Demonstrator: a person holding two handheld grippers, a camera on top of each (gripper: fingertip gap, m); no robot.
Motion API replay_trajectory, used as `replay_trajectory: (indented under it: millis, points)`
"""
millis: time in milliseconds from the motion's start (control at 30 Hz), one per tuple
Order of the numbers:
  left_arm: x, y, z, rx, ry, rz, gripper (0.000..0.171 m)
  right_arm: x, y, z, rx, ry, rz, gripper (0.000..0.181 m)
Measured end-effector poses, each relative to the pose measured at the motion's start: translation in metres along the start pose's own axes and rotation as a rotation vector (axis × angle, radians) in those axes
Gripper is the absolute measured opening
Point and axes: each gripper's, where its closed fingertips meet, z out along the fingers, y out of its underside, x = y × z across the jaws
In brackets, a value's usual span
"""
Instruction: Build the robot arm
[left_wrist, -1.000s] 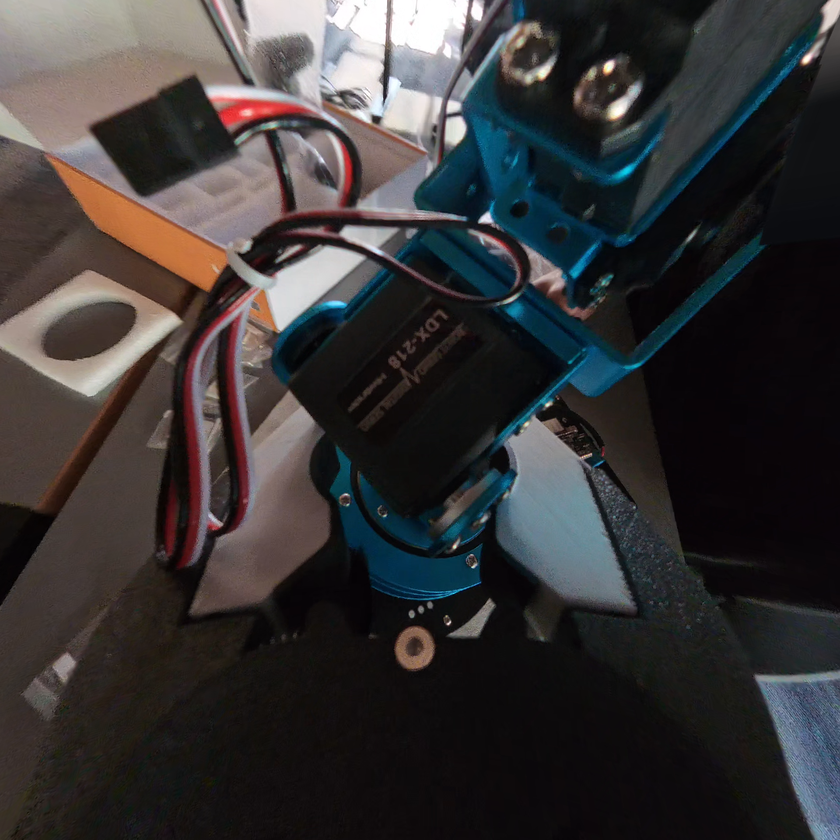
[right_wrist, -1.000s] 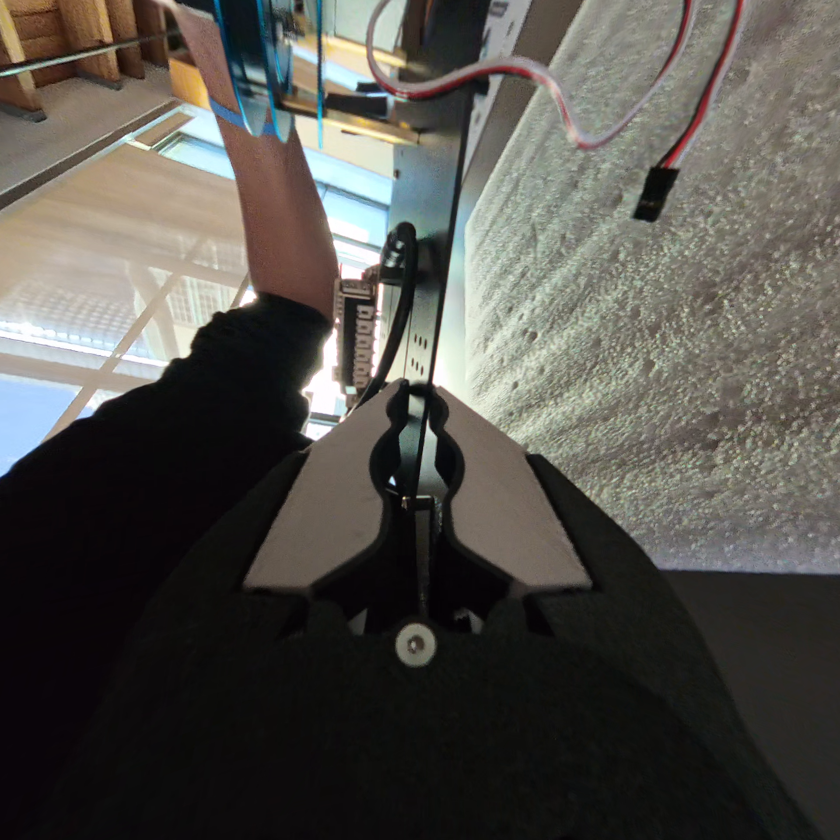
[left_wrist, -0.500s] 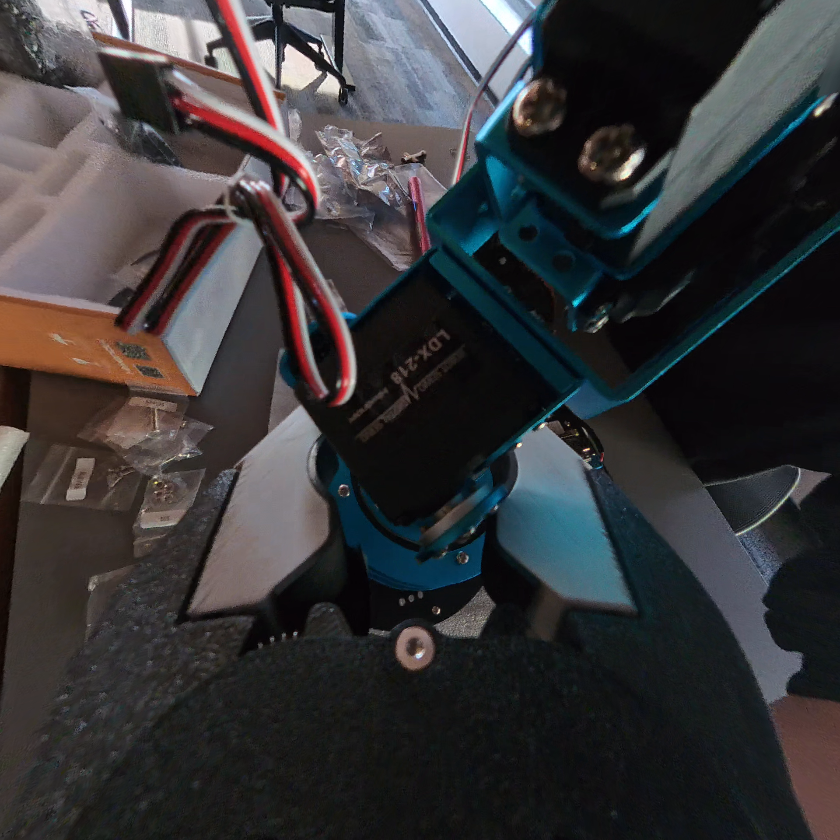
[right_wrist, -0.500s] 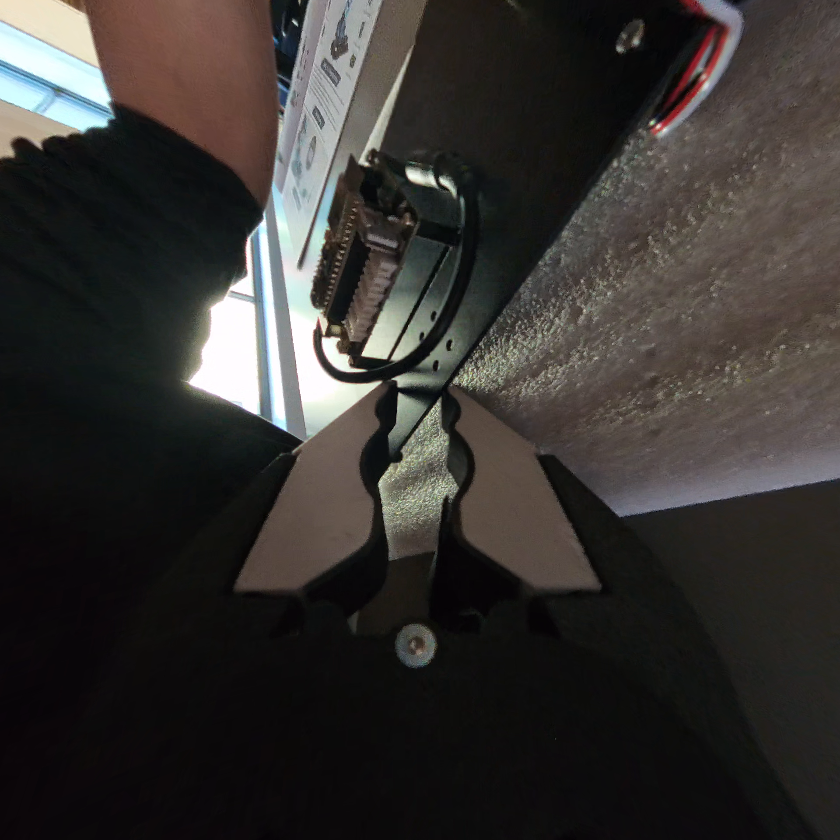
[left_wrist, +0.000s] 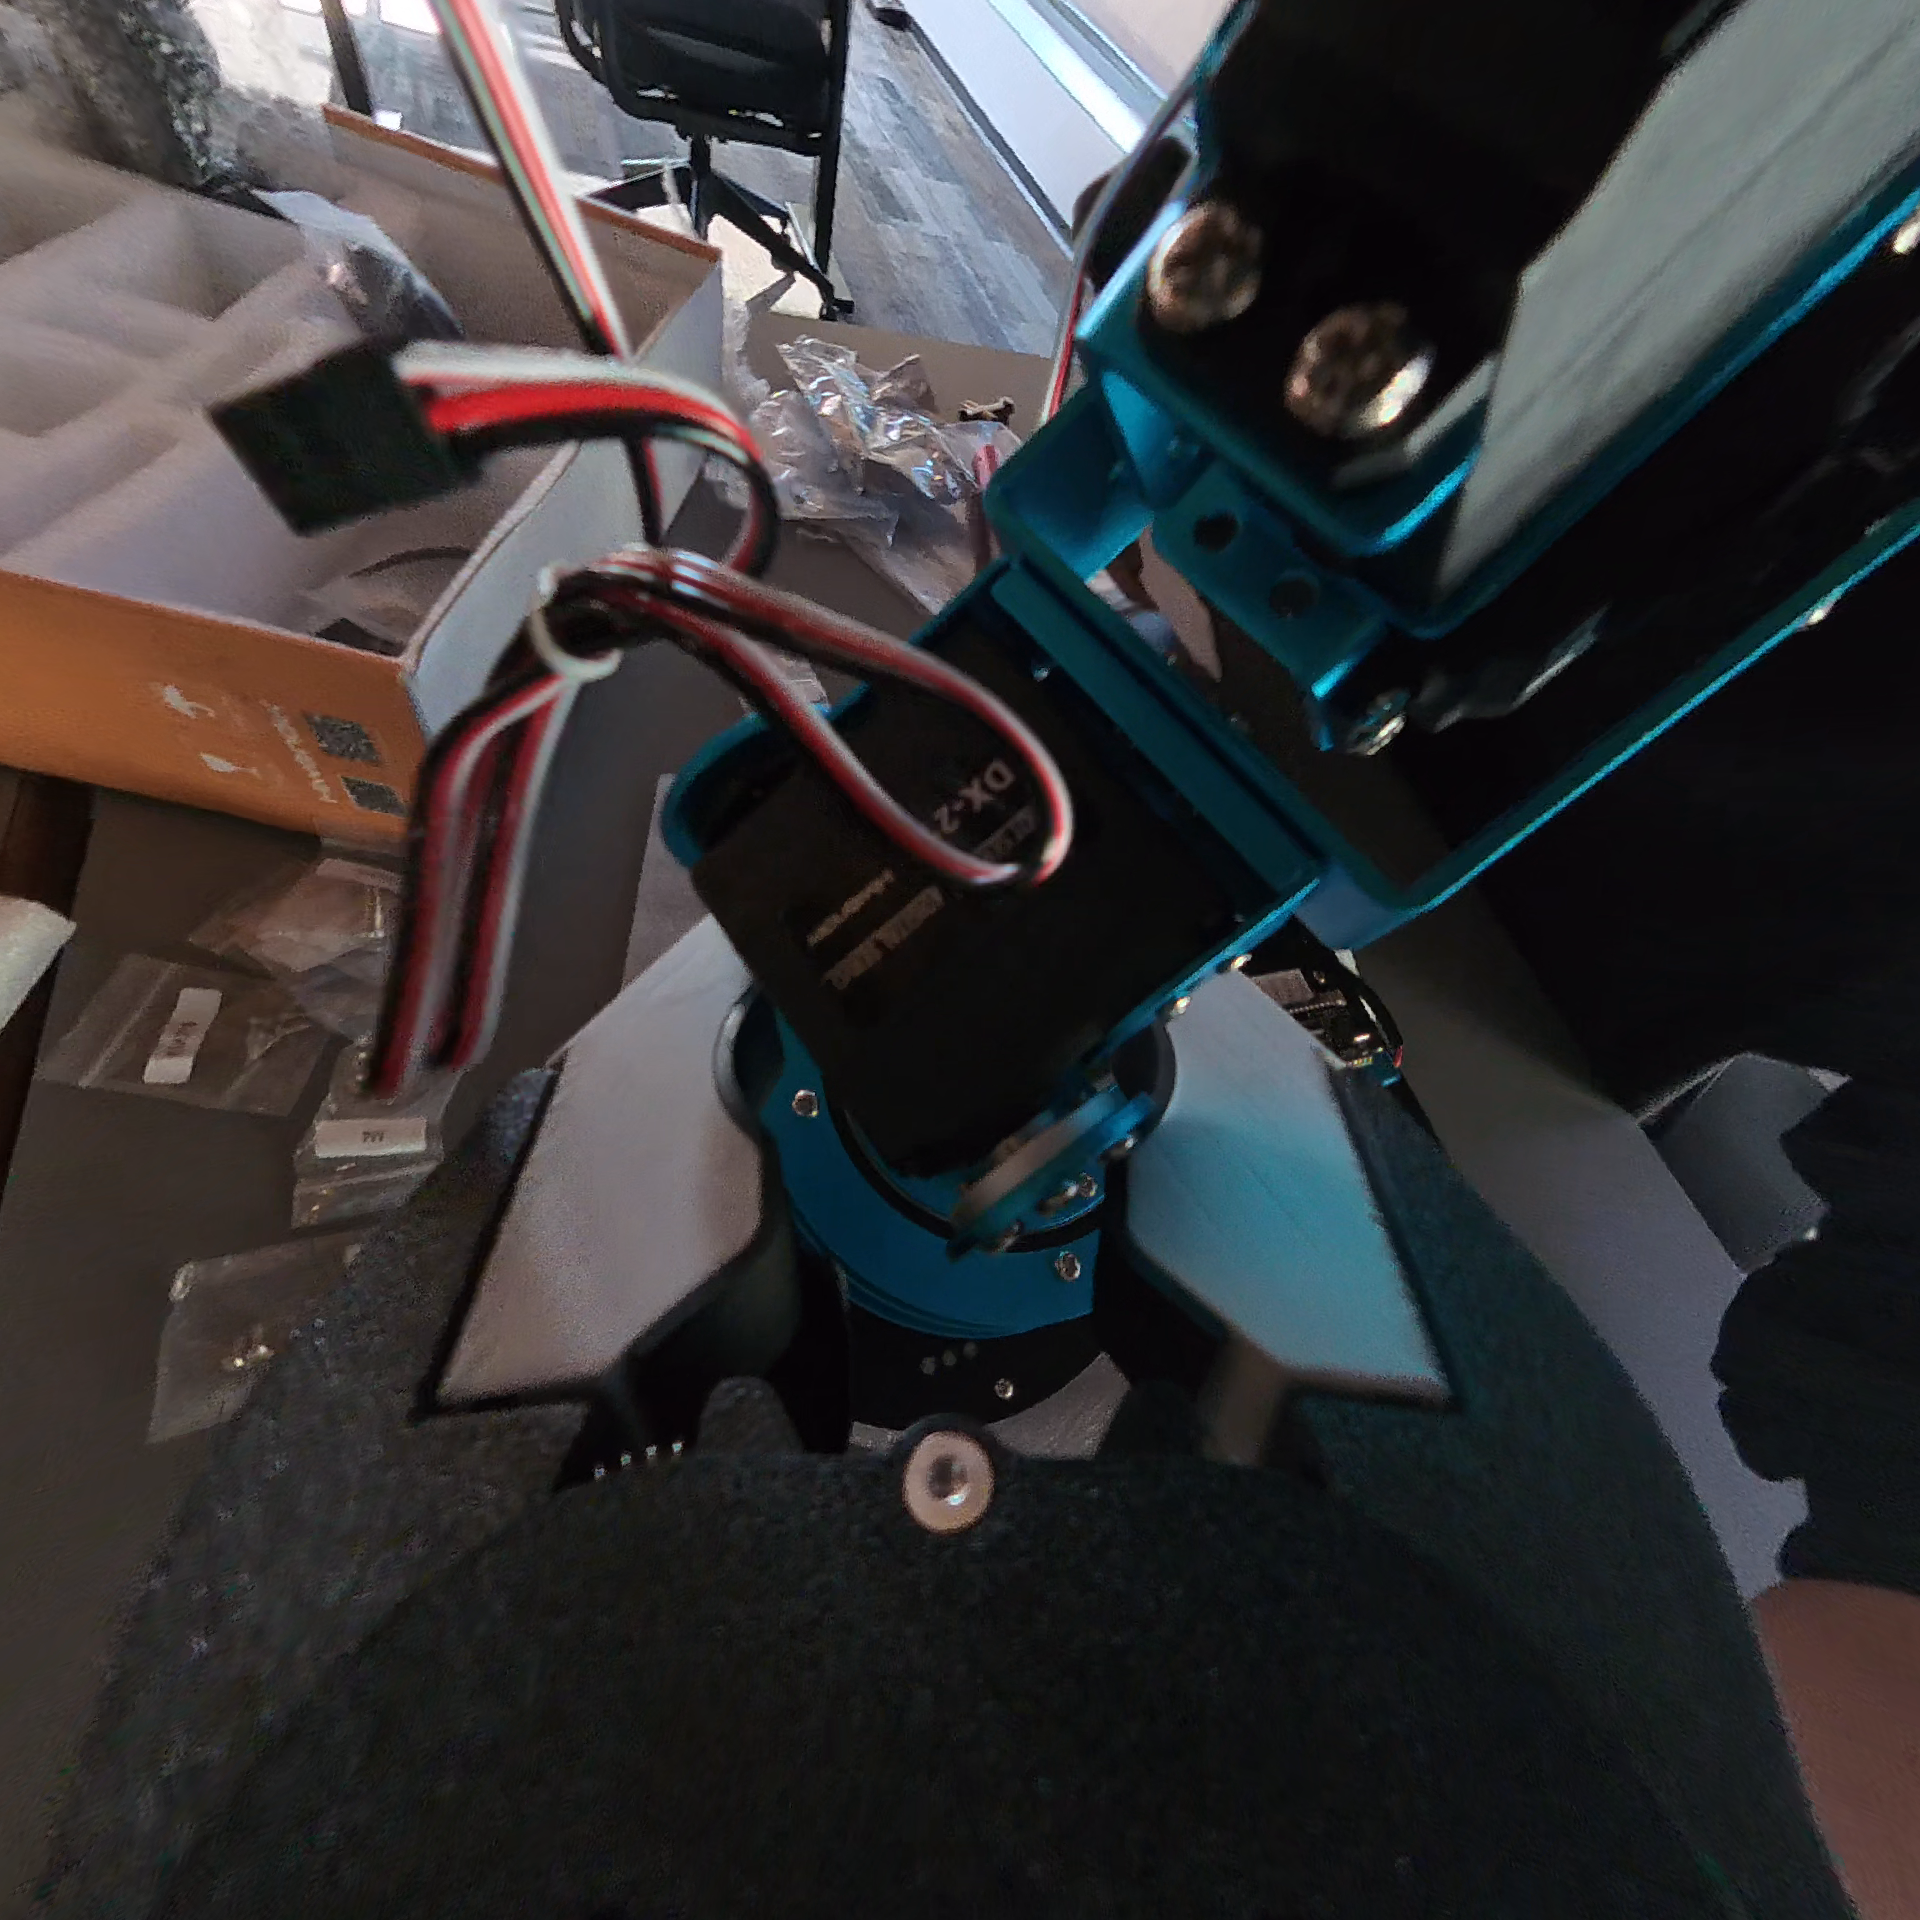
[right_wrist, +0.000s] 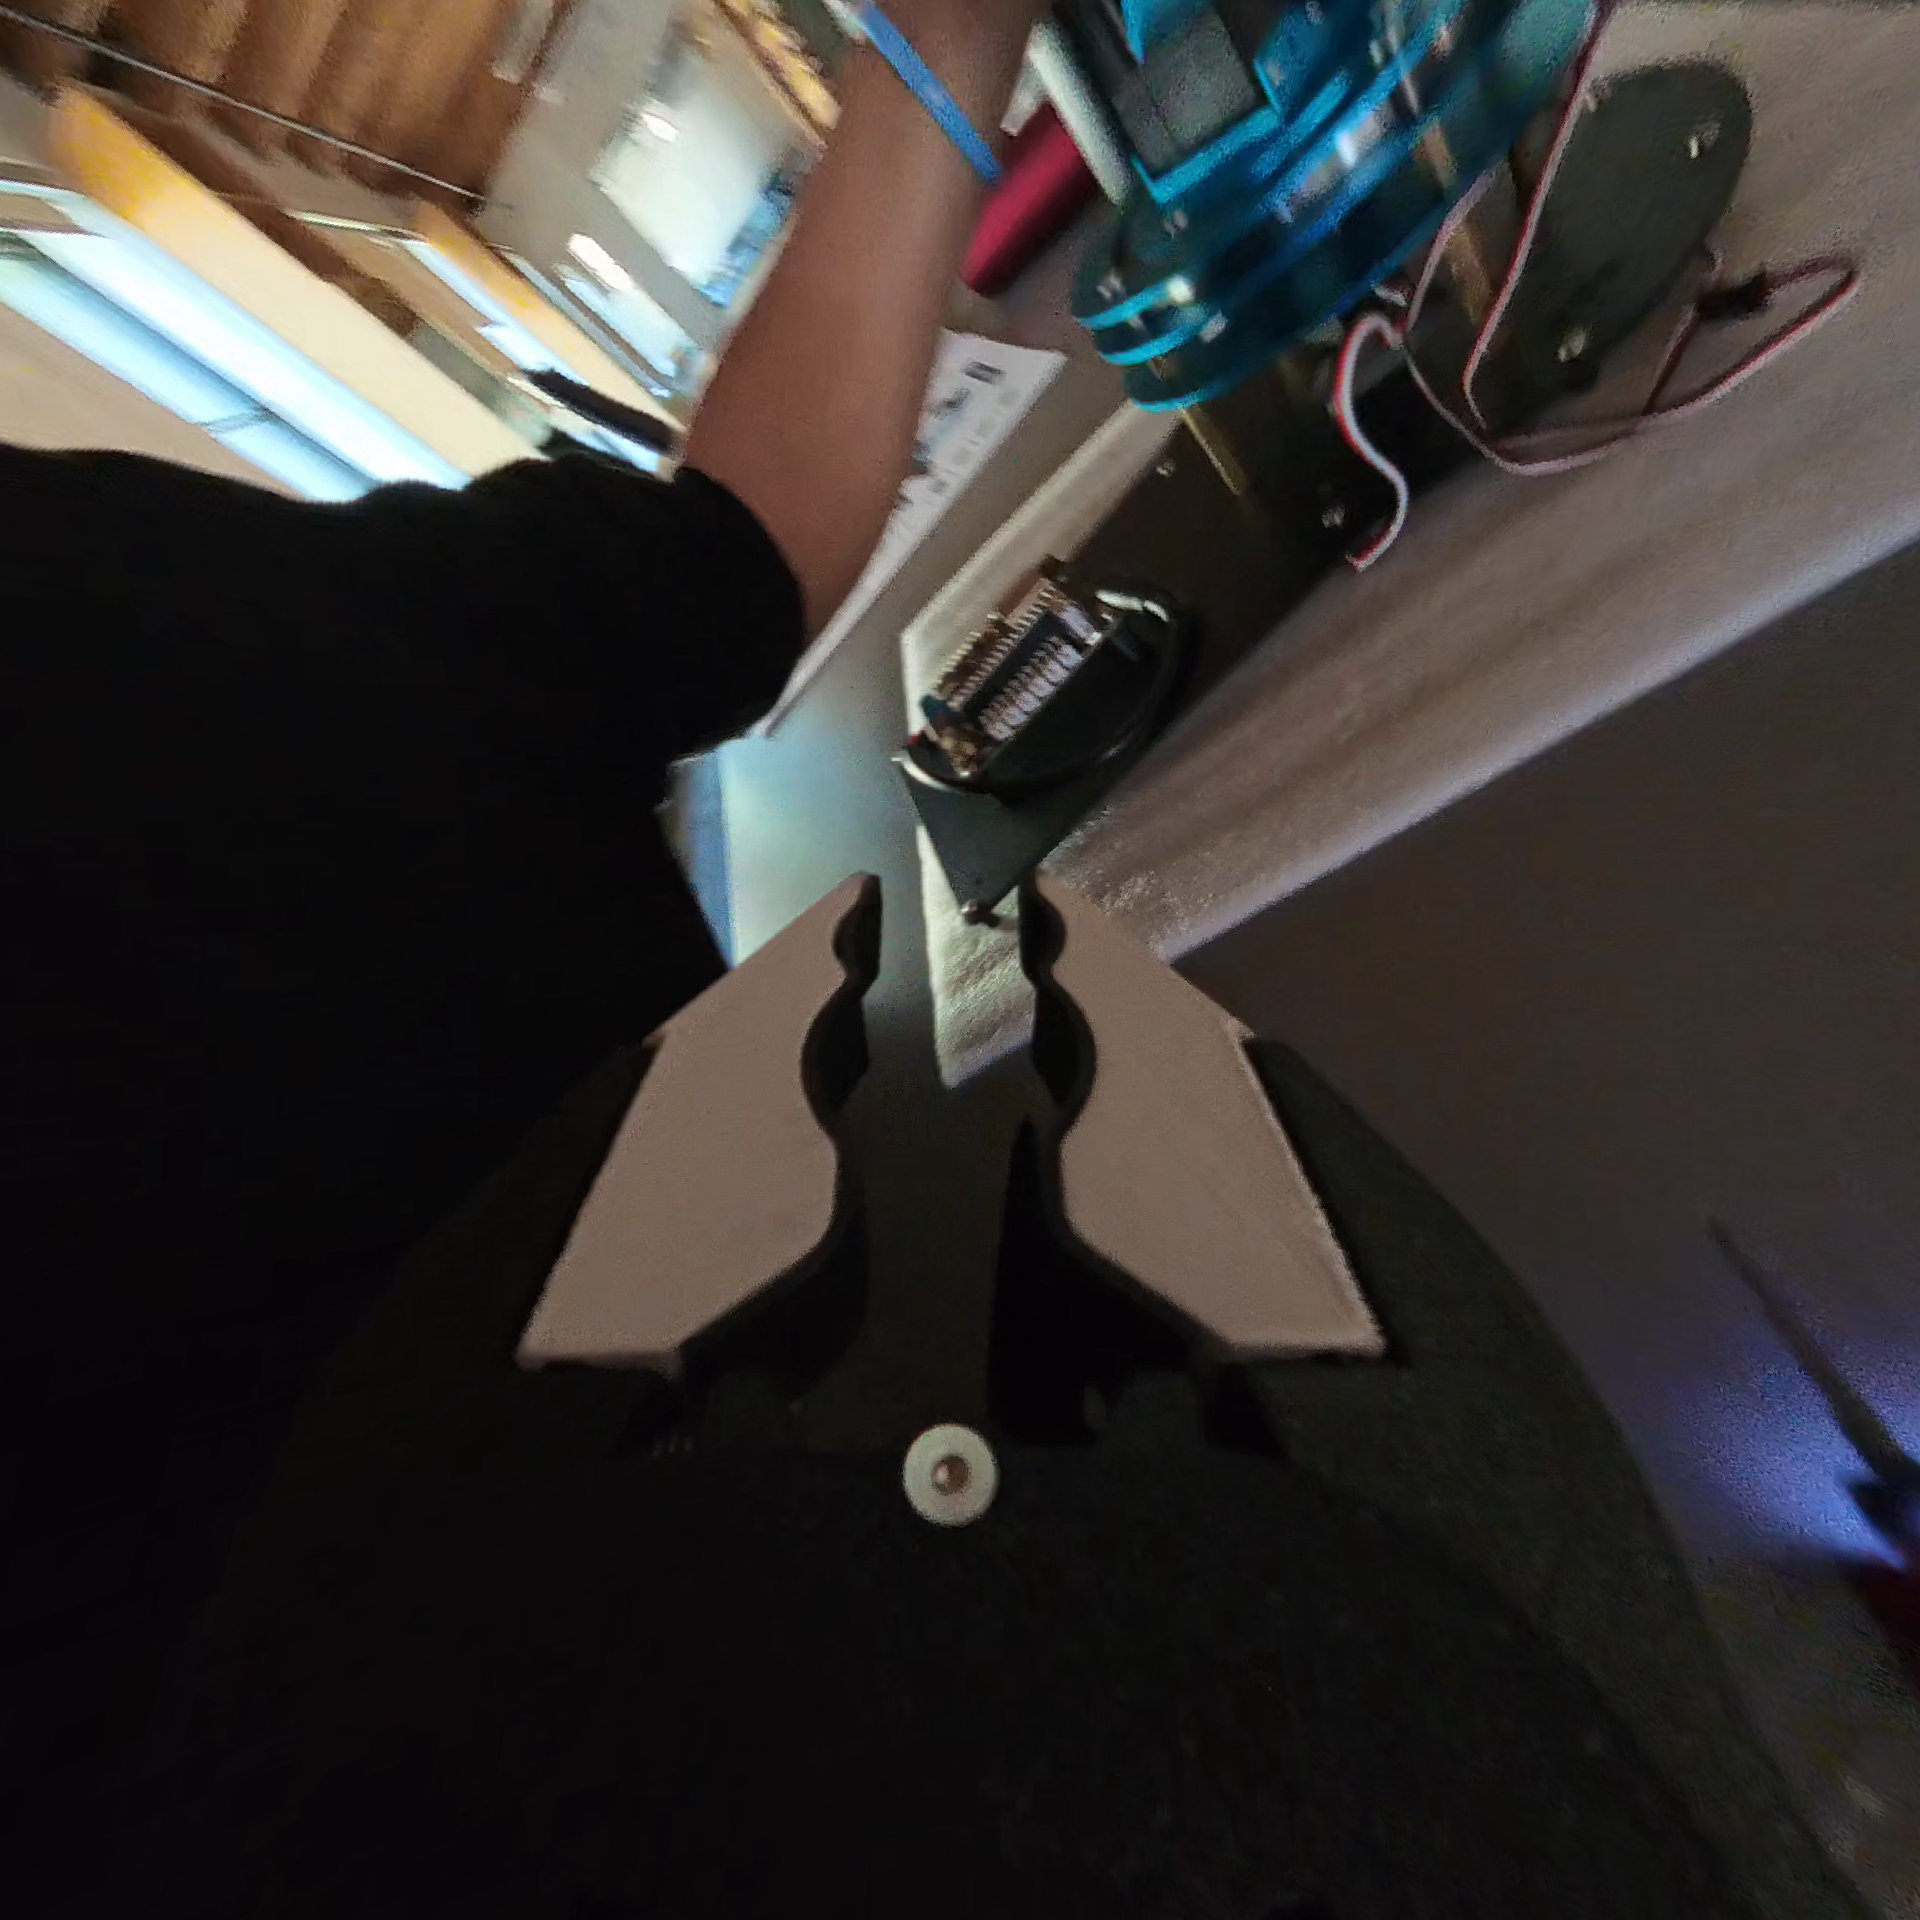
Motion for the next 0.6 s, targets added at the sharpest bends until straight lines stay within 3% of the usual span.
replay_trajectory:
  millis: [67, 167, 267, 333, 400, 467, 600]
  points:
    - [-0.002, 0.001, -0.001, 0.004, -0.03, -0.052, 0.062, 0.004, -0.007, -0.028, 0.054, -0.006, -0.032, 0.027]
    - [-0.005, -0.003, -0.012, 0.059, -0.115, -0.128, 0.076, 0.013, -0.017, -0.049, 0.16, 0.012, -0.073, 0.027]
    - [-0.008, 0.0, -0.039, 0.155, -0.275, -0.189, 0.091, 0.001, -0.027, -0.043, 0.234, -0.061, -0.174, 0.037]
    - [-0.005, 0.012, -0.058, 0.211, -0.396, -0.244, 0.094, -0.01, -0.032, -0.033, 0.245, -0.109, -0.361, 0.047]
    - [0.007, 0.022, -0.073, 0.279, -0.508, -0.282, 0.091, -0.011, -0.036, -0.02, 0.182, -0.093, -0.505, 0.055]
    - [0.028, 0.029, -0.077, 0.355, -0.58, -0.282, 0.064, -0.002, -0.038, 0.002, 0.067, -0.085, -0.641, 0.056]
    - [0.082, 0.051, -0.021, 0.281, -0.462, -0.232, 0.033, 0.024, -0.027, 0.06, -0.302, -0.159, -0.752, 0.045]
